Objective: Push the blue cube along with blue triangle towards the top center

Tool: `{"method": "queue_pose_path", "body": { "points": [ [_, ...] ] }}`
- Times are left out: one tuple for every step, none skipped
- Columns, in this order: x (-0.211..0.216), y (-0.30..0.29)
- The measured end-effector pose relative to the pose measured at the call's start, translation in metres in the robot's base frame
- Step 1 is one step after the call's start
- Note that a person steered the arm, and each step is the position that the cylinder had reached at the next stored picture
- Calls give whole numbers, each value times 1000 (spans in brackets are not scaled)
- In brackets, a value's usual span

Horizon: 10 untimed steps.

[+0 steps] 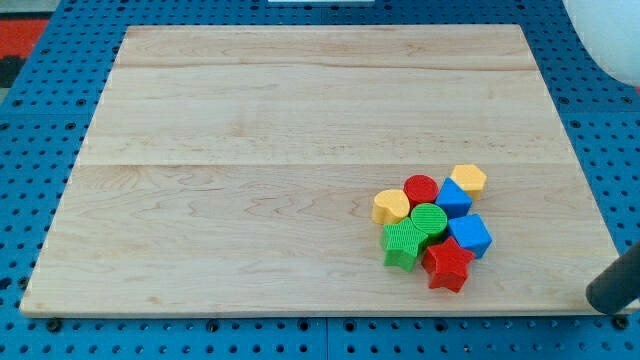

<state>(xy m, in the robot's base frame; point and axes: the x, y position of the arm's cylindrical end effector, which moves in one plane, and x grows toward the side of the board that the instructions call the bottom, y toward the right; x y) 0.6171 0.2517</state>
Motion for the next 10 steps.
{"method": "queue_pose_path", "body": {
  "points": [
    [-3,-75],
    [-37,-106],
    [-88,-110],
    [-140,-113],
    [-180,-120],
    [-211,-128],
    [-243,-138],
    [-249,-178],
    [-278,-190],
    [-291,-212]
  ]
}}
